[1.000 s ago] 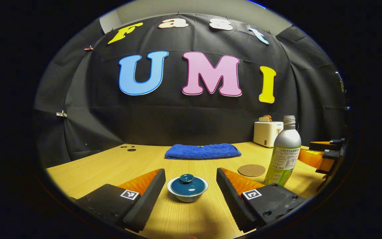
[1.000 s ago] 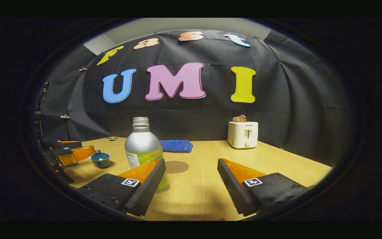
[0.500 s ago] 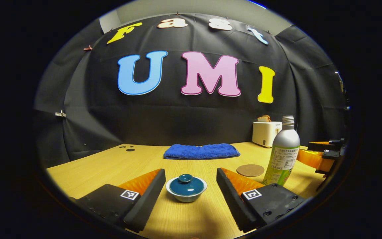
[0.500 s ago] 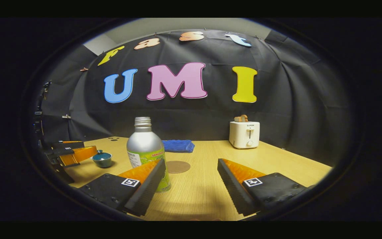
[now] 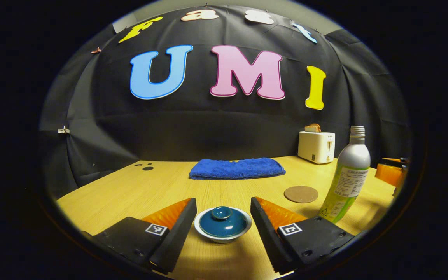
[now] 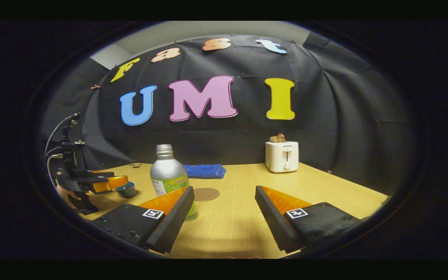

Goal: Open the teacup lid with one hand, grasp the water bottle and pour water into the teacup with the other hand; after pouring, place the water bottle on the coaster and then close the teacup lid.

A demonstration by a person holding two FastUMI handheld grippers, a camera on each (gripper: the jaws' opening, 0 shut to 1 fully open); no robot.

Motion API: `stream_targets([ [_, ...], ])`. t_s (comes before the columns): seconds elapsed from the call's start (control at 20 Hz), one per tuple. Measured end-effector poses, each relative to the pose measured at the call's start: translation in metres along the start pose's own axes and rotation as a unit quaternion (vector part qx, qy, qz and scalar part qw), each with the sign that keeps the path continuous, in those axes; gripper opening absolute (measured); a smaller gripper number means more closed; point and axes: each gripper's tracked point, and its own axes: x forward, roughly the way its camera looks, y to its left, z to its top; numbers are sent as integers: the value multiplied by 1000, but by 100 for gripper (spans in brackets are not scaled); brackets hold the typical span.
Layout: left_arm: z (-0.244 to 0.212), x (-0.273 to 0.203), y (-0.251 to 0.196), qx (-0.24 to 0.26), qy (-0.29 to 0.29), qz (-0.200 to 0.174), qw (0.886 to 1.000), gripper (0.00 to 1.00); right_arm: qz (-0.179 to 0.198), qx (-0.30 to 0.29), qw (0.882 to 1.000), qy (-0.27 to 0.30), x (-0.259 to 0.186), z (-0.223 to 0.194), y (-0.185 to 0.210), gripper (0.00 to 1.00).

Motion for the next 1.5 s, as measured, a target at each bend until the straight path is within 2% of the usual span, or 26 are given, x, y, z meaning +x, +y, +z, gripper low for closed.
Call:
stream_targets([
  [0.2,1,15,-4,20,15,-7,1000,77,14,4,1000,-2,-4,8,6,100],
  [0.35,-12,24,-10,11,46,-15,999,71,24,4,1000,2,-1,6,12,100],
  [0.6,-11,30,-2,27,51,10,998,51,57,-6,998,28,2,-12,32,100],
  [0.8,-9,27,1,24,47,16,998,35,85,-8,996,33,1,-14,53,100],
  [1.1,-3,23,2,9,25,14,1000,30,105,-24,994,30,-4,-10,71,100],
  [1.35,28,-1,13,20,-26,31,999,30,117,-15,992,37,-3,-16,85,100],
  [1.5,43,-21,24,22,-50,41,998,31,106,-21,993,39,5,-21,86,100],
])
